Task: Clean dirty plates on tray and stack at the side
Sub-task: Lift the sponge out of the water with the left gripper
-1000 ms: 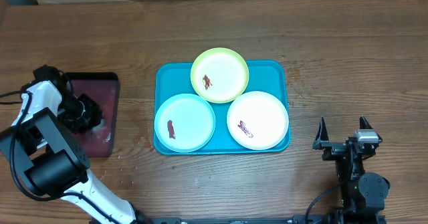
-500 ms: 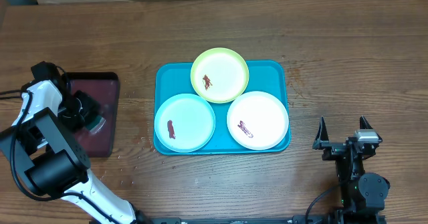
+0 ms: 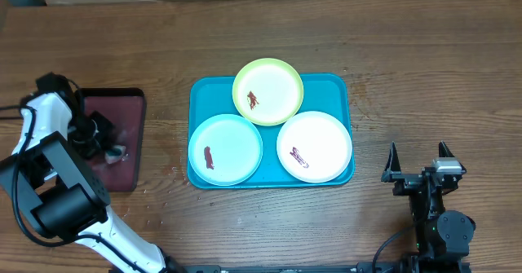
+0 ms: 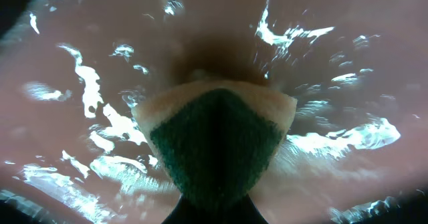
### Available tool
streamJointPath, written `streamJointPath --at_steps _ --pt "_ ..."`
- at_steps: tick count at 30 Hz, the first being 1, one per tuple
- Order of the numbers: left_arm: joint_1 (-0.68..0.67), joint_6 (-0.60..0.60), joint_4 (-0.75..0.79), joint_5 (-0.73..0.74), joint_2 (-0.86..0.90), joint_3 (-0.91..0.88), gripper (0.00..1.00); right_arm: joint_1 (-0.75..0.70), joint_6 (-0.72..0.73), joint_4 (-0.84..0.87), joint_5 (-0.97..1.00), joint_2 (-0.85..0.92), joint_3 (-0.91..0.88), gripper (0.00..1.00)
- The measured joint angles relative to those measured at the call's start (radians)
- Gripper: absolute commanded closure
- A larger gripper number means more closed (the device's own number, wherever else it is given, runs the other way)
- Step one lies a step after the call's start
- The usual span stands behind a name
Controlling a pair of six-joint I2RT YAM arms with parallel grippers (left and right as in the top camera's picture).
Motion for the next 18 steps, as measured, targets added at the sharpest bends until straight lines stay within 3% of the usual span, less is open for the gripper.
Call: streamJointPath --at_steps 8,18 --pt "0.0 0.0 -0.19 0.005 -0.043 0.328 0.96 0.0 0.0 0.0 0.0 0.0 0.0 0.0" --pt "0.0 0.0 -0.183 0.101 -0.16 0.388 0.96 0.0 0.0 0.0 0.0 0.0 0.0 0.0"
